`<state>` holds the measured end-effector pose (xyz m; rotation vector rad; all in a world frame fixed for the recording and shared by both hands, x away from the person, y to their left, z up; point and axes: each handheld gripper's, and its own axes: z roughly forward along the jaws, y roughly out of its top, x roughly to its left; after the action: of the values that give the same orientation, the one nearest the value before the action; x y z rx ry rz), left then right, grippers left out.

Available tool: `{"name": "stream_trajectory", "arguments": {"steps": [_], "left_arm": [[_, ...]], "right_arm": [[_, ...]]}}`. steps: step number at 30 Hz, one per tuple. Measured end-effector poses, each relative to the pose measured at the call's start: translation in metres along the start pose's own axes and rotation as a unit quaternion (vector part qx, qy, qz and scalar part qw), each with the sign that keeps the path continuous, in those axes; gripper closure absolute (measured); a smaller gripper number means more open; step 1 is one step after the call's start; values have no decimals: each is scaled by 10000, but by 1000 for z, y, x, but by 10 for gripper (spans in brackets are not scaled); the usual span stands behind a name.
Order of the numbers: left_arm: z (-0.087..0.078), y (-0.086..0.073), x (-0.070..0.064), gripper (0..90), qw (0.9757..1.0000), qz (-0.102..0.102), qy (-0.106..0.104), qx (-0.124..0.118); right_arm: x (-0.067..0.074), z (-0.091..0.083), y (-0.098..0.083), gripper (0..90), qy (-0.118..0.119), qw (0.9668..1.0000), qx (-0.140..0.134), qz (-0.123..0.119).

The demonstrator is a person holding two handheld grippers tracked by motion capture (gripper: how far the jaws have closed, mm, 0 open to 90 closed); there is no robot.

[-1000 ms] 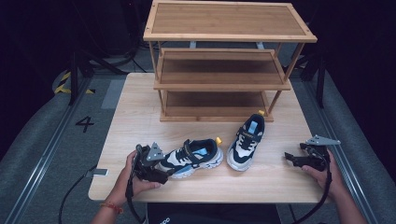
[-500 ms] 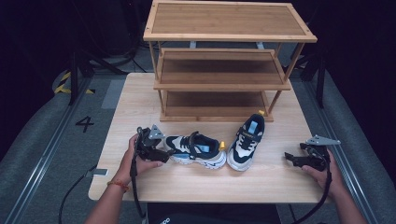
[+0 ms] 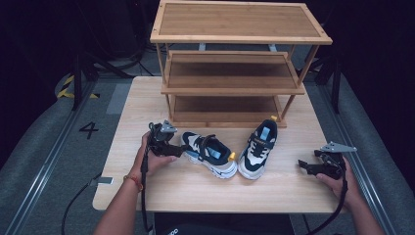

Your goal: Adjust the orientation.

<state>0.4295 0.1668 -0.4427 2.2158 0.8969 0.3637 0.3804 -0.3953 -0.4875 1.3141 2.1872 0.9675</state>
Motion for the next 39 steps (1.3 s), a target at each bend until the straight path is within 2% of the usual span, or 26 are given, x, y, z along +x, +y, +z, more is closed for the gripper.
{"name": "stream_trajectory", "arguments": {"steps": [1,4,6,7,8,9,11,13,14,16,17,20,24,27,31,35,37,38,39], "left_arm": [[-3,1,-3,214,10000,-21,-63,-64],[-16,4,-16,215,9997,110,-158,-180],[-23,5,-26,214,9992,244,-245,-200],[-28,6,-36,214,9987,372,-272,-222],[-31,7,-43,214,9983,399,-345,-261],[-31,7,-43,214,9983,399,-345,-261],[-34,10,-55,214,9972,514,-447,-309],[-36,16,-67,214,9958,642,-570,-332],[-36,22,-79,215,9940,763,-695,-359],[-35,29,-93,222,9919,906,-790,-419],[-35,29,-93,223,9919,906,-790,-419],[-31,40,-117,245,9875,1098,-1043,-434],[-21,51,-138,269,9852,1303,-1070,-295],[-10,57,-144,294,9867,1281,-985,-165],[7,59,-140,336,9906,1064,-864,5],[20,59,-135,378,9892,1063,-999,149],[25,59,-136,474,9876,1133,-1044,287],[27,58,-136,488,9867,1167,-1063,378],[31,57,-135,555,9845,1256,-1145,425]], "right_arm": [[0,0,0,149,0,10000,-2,-3],[0,0,0,149,0,10000,0,-1],[0,0,0,149,0,10000,0,0],[0,0,0,149,-1,10000,-1,-1],[0,0,0,149,0,10000,0,-1],[0,0,0,149,0,10000,0,-1],[0,0,0,149,0,10000,0,-2],[0,0,0,149,0,10000,0,-2],[0,0,0,149,0,10000,0,0],[0,0,0,149,0,10000,0,-2],[0,0,0,149,0,10000,0,-2],[0,0,0,149,0,10000,-1,-1],[0,0,0,149,0,10000,-2,-3],[0,0,0,149,0,10000,0,-1],[0,0,0,149,0,10000,0,0],[0,0,0,149,1,10000,0,0],[0,0,0,149,1,10000,0,-2],[0,0,0,149,1,10000,-1,-2],[0,0,0,149,1,10000,-3,-4]]}}
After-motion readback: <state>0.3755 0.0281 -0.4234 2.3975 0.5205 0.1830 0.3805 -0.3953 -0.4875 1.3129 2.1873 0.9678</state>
